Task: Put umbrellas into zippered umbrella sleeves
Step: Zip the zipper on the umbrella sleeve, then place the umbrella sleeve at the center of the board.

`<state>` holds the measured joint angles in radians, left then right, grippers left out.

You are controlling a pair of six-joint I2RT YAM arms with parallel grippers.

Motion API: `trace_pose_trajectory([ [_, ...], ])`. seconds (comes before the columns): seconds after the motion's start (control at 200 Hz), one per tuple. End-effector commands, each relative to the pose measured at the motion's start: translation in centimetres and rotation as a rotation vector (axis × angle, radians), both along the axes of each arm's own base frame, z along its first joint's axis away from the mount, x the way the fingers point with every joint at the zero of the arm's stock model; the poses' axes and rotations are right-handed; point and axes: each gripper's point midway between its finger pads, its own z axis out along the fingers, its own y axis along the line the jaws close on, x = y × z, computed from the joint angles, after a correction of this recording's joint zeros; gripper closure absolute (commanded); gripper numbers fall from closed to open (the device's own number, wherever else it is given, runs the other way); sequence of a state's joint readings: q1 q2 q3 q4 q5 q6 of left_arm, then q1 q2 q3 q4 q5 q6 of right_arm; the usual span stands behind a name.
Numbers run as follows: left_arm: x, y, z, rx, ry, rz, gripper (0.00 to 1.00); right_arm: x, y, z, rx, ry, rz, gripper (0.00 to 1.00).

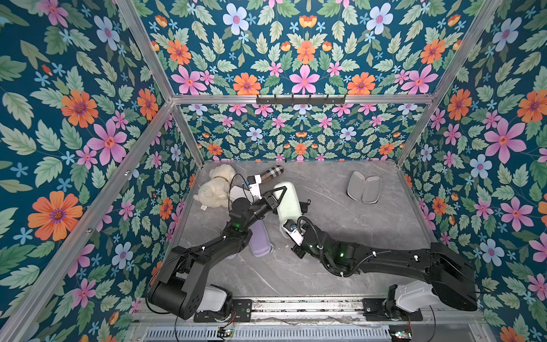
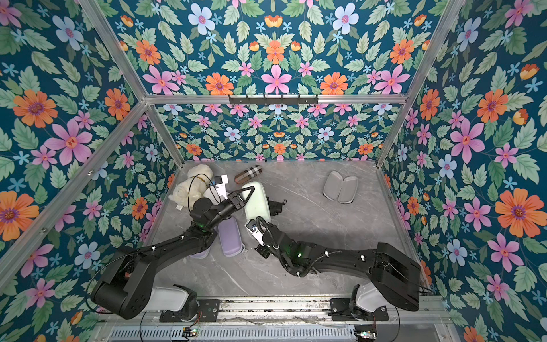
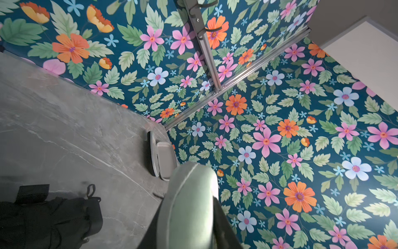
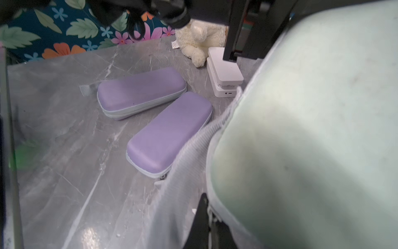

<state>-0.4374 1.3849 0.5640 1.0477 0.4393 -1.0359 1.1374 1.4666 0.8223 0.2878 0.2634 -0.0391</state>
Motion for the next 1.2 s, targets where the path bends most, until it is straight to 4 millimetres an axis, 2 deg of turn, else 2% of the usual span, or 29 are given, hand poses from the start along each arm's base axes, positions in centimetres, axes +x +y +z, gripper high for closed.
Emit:
trace_pose_trajectory([
  [0.0, 0.9, 1.9, 2.4, -0.074, -0.085, 0.161, 1.00, -0.8, 2.7, 3.1, 0.197, 0.063, 0.043, 1.00],
  [0.075, 0.6, 1.2, 1.7, -0.077, -0.067, 0.158, 1.00, -0.5, 3.6, 3.9, 0.246, 0.085, 0.035, 1.00],
  [0.19, 0.1, -0.1, 0.7, -0.072, -0.047, 0.126, 1.00, -0.1, 4.4, 4.0, 0.277, 0.118, 0.017, 1.00],
  [0.335, -0.2, -0.2, -0.2, -0.056, -0.028, 0.105, 1.00, 0.7, 2.8, 3.0, 0.268, 0.185, -0.017, 0.98],
  [0.45, 0.0, -0.3, -0.9, 0.001, -0.016, 0.077, 1.00, 1.4, -0.2, 1.8, 0.272, 0.305, -0.052, 0.72],
  [0.575, 0.2, -0.3, -2.0, 0.046, 0.011, 0.041, 1.00, 1.8, -5.4, 0.4, 0.266, 0.412, -0.139, 0.57],
  [0.63, 0.2, -1.1, -2.8, 0.065, 0.032, 0.003, 1.00, 2.3, -7.9, -0.3, 0.287, 0.490, -0.202, 0.52],
  [0.73, -0.3, -4.0, -5.3, 0.090, 0.109, -0.103, 1.00, 3.6, -11.6, -1.1, 0.346, 0.649, -0.316, 0.50],
  [0.84, -2.2, -8.5, -9.0, 0.124, 0.187, -0.203, 0.99, 4.9, -13.9, -1.2, 0.419, 0.731, -0.408, 0.56],
  [0.915, -3.0, -10.0, -11.7, 0.158, 0.233, -0.221, 0.98, 5.6, -14.2, -1.4, 0.451, 0.774, -0.447, 0.58],
  [1.035, -2.8, -8.7, -15.3, 0.231, 0.282, -0.180, 0.93, 5.4, -13.4, -2.7, 0.415, 0.886, -0.461, 0.60],
  [1.125, -2.9, -7.3, -17.6, 0.332, 0.320, -0.176, 0.80, 4.9, -12.4, -4.5, 0.405, 0.993, -0.484, 0.60],
  [1.2, -3.3, -6.2, -19.3, 0.414, 0.361, -0.189, 0.63, 4.3, -11.5, -6.2, 0.363, 1.027, -0.499, 0.50],
])
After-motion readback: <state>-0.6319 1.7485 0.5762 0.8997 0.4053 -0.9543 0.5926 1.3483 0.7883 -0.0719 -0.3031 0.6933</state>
